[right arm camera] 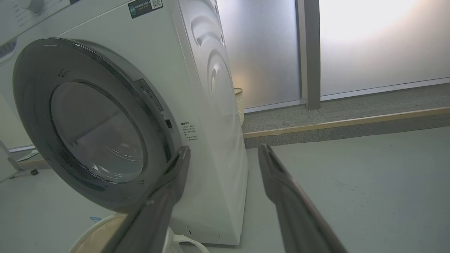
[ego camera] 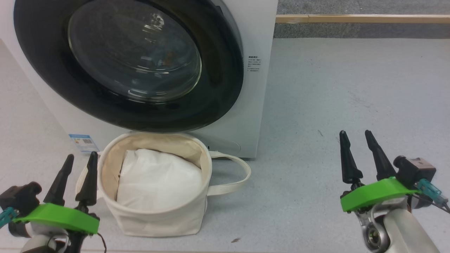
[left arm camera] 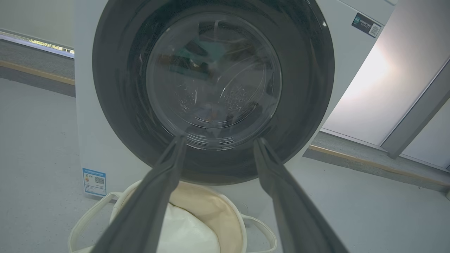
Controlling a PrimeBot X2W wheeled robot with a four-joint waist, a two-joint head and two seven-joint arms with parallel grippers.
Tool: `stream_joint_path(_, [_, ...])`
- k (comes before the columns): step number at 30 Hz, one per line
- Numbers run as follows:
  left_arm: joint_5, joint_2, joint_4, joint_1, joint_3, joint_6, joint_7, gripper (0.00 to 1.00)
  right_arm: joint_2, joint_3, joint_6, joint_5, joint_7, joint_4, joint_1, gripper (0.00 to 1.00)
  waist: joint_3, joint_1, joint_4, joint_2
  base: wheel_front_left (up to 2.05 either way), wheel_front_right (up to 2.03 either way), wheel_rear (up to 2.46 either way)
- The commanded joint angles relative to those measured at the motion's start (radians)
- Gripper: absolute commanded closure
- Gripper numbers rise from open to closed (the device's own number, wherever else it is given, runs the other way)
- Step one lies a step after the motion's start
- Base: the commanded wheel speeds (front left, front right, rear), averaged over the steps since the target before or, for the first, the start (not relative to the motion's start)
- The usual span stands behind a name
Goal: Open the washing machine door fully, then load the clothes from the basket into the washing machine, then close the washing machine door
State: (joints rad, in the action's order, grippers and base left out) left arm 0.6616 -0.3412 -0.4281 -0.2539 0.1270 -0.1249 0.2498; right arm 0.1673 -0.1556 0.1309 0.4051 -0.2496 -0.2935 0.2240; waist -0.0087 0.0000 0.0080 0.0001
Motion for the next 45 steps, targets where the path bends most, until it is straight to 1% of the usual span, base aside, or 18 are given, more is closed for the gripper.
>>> stream_joint_path(1, [-0.009,-0.03,0.025,-0.048,-0.038,-0.006,0.012,0.0,0.004,-0.022,0.0,-0.009,-0.012,0.032,0.02,0.0,0.0,0.0,0.001,-0.0001,0.0,0.0,0.0])
stream_joint_path(16, [0.004,-0.034,0.027,-0.042,-0.029,-0.006,0.012,0.0,-0.002,-0.02,0.0,-0.014,-0.012,0.032,0.024,0.0,0.002,0.0,0.001,-0.0001,0.0,0.0,0.0])
stream_joint_path(17, [0.001,0.0,0.0,0.0,0.009,0.0,0.0,1.0,-0.001,-0.001,0.0,-0.009,0.0,0.0,0.0,1.0,0.002,0.0,0.001,-0.0001,0.0,0.0,0.0])
stream_joint_path(21, [0.005,0.031,-0.04,0.032,0.02,0.002,-0.004,1.0,-0.008,-0.005,0.0,-0.003,0.004,-0.048,-0.03,1.0,0.002,0.0,0.001,-0.0001,0.0,0.0,0.0])
stream_joint_path(26, [0.043,0.041,-0.031,0.035,0.009,0.002,-0.019,1.0,-0.013,0.007,0.0,0.046,0.019,-0.044,-0.033,1.0,0.001,0.0009,0.001,-0.0001,0.0,0.0,0.0])
stream_joint_path(31, [0.073,0.049,-0.022,0.039,0.0,0.004,-0.031,1.0,-0.016,0.016,0.0,0.085,0.031,-0.042,-0.035,1.0,0.002,0.0001,0.0,-0.0001,0.0,0.0,0.0])
stream_joint_path(45, [0.179,0.079,0.012,0.053,-0.029,0.011,-0.071,1.0,-0.029,0.047,0.0,0.22,0.071,-0.032,-0.042,1.0,0.003,0.0,-0.001,-0.0001,0.0,0.0,0.0])
